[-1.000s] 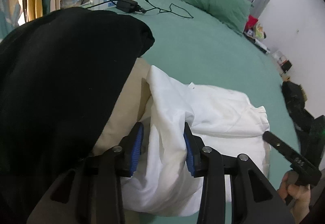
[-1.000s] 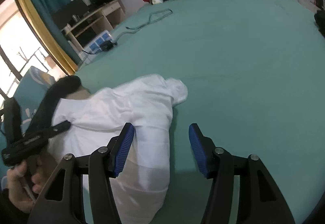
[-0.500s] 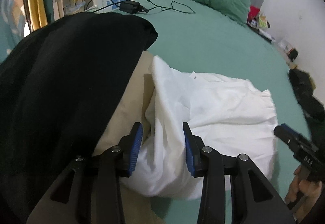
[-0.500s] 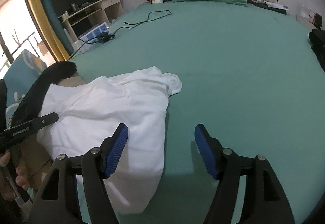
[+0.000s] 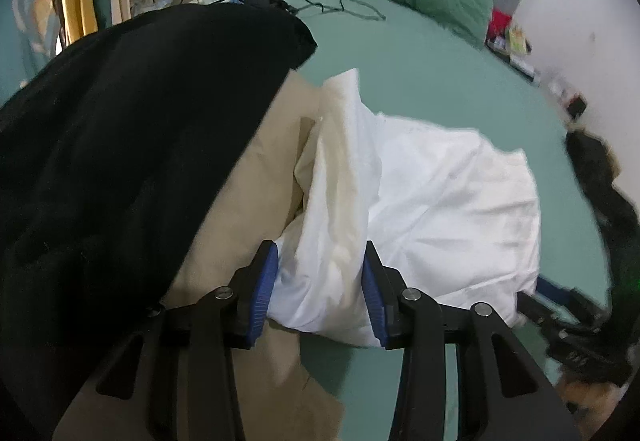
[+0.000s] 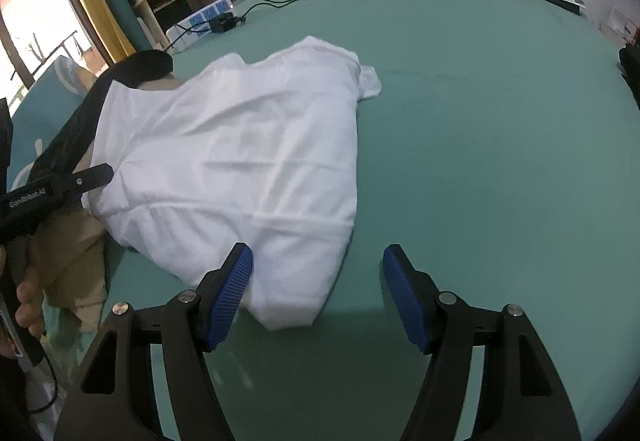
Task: Fold large clothes
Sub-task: 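Withdraw both open grippers away from the folded white garment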
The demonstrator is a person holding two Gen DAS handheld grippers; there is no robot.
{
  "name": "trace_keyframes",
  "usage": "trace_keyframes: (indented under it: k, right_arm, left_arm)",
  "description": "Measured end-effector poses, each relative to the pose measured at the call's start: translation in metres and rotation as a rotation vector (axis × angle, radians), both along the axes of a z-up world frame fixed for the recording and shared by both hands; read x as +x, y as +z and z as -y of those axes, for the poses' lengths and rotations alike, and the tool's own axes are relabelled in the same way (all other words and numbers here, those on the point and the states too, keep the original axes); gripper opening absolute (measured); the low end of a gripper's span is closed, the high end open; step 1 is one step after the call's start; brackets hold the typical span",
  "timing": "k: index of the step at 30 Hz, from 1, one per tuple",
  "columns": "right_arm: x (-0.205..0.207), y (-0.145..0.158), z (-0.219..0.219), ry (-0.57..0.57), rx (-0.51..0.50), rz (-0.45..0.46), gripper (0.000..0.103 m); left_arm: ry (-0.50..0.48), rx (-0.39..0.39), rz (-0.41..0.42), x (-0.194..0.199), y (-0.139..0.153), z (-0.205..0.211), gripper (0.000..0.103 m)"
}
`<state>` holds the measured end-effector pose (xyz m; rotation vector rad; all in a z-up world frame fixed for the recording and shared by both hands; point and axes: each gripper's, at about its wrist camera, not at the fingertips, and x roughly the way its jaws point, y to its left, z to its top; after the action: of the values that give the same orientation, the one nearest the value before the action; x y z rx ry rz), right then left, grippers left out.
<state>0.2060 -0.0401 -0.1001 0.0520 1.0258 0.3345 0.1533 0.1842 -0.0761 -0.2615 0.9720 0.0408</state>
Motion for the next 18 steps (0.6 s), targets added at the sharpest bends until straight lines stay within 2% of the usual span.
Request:
trace_keyframes:
  k: [8, 18]
  right_arm:
    - [-0.021, 0.012, 0.013, -0.017, -0.009, 0.003, 0.068]
    - [-0.055, 0.045, 0.038, -0.039, 0.007, 0.026, 0.068]
  left_arm:
    - [-0.012, 0.000, 0.011, -0.010, 0.008, 0.005, 0.044]
    - [-0.028, -0.026, 0.091, -0.054, 0.033, 0.021, 0.044]
